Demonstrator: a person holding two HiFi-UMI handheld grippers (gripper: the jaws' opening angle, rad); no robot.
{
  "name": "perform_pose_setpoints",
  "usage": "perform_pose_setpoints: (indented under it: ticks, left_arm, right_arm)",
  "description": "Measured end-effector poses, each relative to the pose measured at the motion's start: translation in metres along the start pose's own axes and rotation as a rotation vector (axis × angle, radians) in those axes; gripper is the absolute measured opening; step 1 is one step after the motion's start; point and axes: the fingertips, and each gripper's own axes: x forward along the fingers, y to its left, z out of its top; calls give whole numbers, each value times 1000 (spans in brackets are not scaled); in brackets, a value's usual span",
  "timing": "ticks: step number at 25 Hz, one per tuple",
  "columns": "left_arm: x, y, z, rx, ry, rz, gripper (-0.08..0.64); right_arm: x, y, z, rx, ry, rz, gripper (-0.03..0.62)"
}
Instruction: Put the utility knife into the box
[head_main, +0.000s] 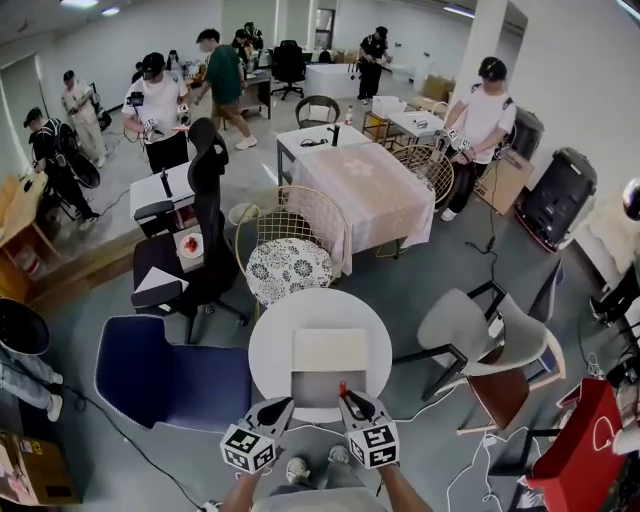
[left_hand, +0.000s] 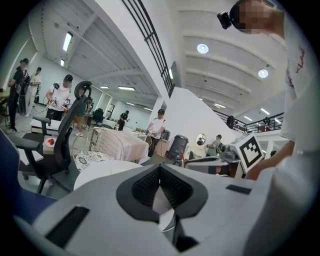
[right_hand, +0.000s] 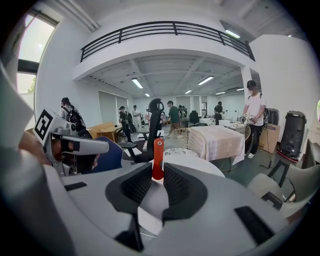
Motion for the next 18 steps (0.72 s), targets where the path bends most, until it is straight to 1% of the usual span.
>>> perform_pose_setpoints:
  ticks: [7, 14, 18]
  left_arm:
    - [22, 1, 6, -19, -9, 67, 12]
    - [23, 3, -8, -51, 11, 133, 12]
    - [21, 5, -19, -66, 36, 145, 12]
  right_arm:
    - [12, -28, 6, -16, 24, 55, 78]
    - [21, -43, 0, -5, 37, 87, 79]
    - [26, -44, -15, 16, 69, 96, 79]
